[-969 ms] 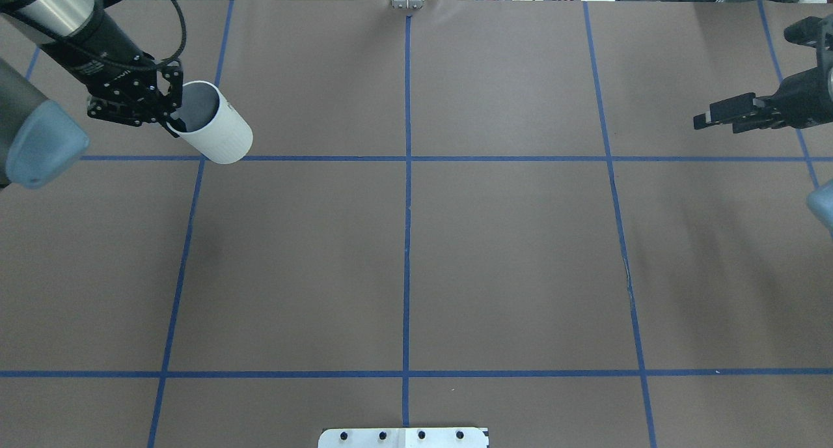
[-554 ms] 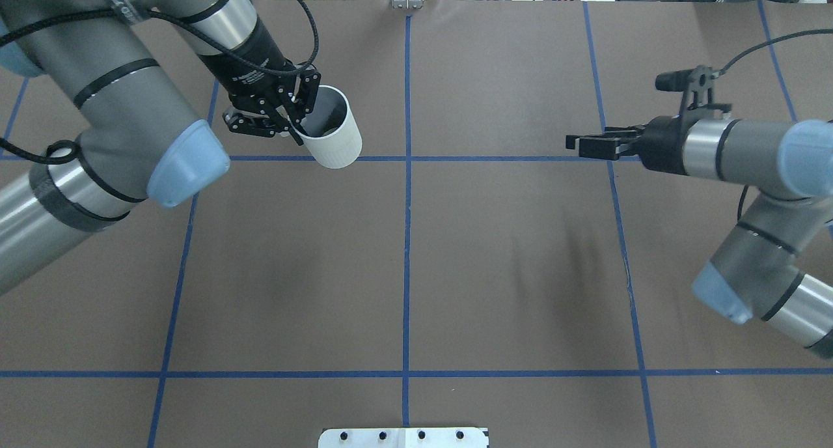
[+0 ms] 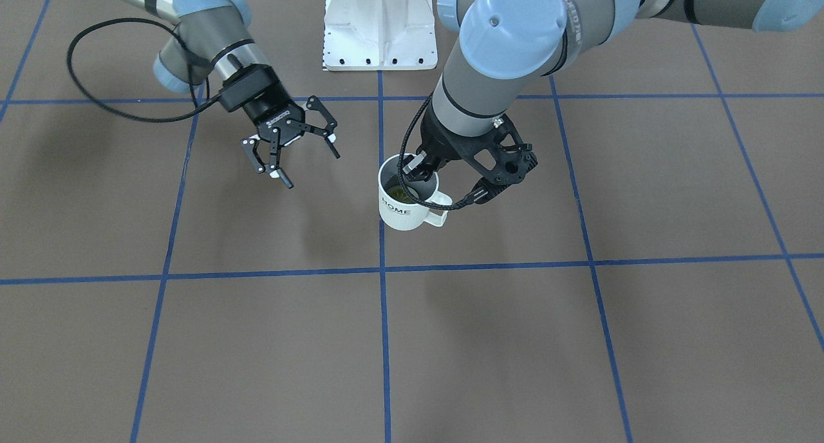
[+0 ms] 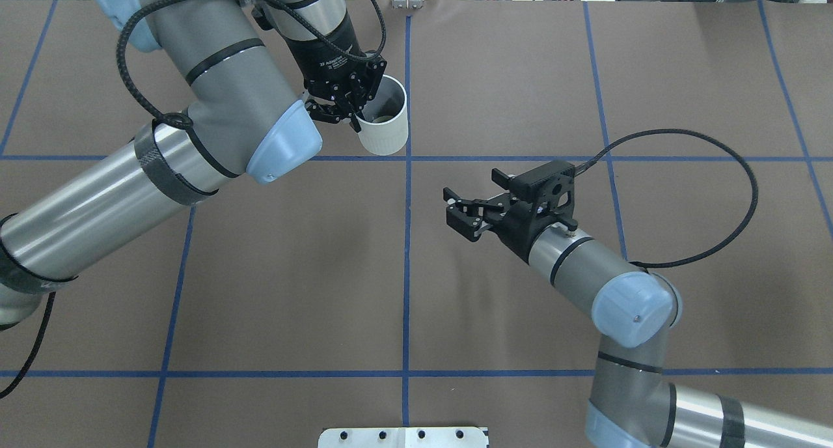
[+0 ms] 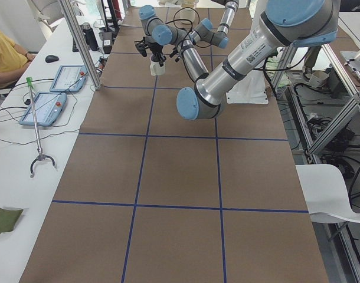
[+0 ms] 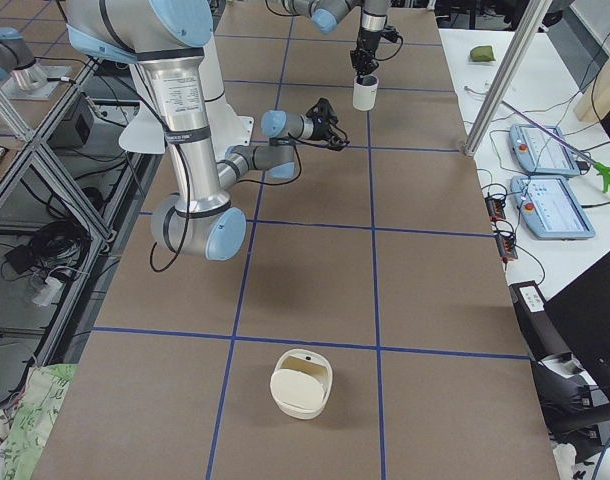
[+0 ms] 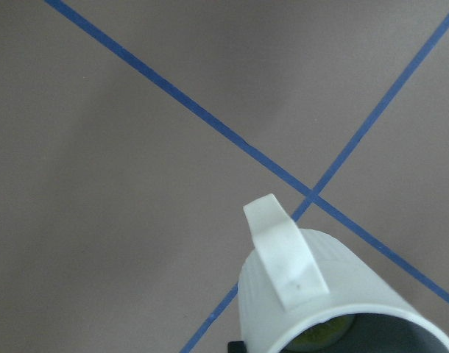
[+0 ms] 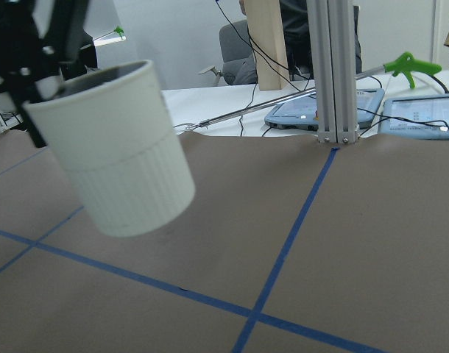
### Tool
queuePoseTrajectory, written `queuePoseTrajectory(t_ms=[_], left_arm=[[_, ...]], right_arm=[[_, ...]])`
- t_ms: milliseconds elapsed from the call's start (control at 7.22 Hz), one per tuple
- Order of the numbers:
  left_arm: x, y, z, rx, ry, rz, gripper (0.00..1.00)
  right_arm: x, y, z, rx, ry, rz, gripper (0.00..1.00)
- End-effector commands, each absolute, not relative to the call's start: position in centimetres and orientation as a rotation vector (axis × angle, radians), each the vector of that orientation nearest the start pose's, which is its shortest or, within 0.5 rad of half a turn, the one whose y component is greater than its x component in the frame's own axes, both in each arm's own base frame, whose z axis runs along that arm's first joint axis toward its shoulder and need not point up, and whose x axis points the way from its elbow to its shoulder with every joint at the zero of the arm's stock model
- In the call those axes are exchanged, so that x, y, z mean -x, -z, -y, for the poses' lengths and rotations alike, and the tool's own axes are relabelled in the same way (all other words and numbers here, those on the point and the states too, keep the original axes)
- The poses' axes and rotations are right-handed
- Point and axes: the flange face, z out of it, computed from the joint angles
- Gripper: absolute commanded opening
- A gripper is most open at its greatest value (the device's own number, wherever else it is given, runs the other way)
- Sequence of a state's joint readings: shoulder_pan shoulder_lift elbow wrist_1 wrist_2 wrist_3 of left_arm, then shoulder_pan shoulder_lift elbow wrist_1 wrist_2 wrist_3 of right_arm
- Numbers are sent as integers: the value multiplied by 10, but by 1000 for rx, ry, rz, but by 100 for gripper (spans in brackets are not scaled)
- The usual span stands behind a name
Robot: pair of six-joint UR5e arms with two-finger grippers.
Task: Left arm hands cup to right arm to dump lemon
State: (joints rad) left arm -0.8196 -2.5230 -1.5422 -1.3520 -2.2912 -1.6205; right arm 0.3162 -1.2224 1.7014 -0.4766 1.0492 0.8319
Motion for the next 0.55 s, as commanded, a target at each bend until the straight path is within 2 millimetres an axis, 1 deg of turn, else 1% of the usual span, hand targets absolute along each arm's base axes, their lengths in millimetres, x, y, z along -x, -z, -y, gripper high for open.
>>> queuePoseTrajectory(t_ms=[0,138,415], left_arm=[[-443,-82,567,395,550,-883,0],[-448,-79,563,413,573,-881,0],[-464,-64,546,442,574,-883,0]], right_arm=[[520,-239,342,-1220,-22,974,98],[524,-238,340,-1272,-17,900,98],[528,-222,340,-1290,-55,911,98]])
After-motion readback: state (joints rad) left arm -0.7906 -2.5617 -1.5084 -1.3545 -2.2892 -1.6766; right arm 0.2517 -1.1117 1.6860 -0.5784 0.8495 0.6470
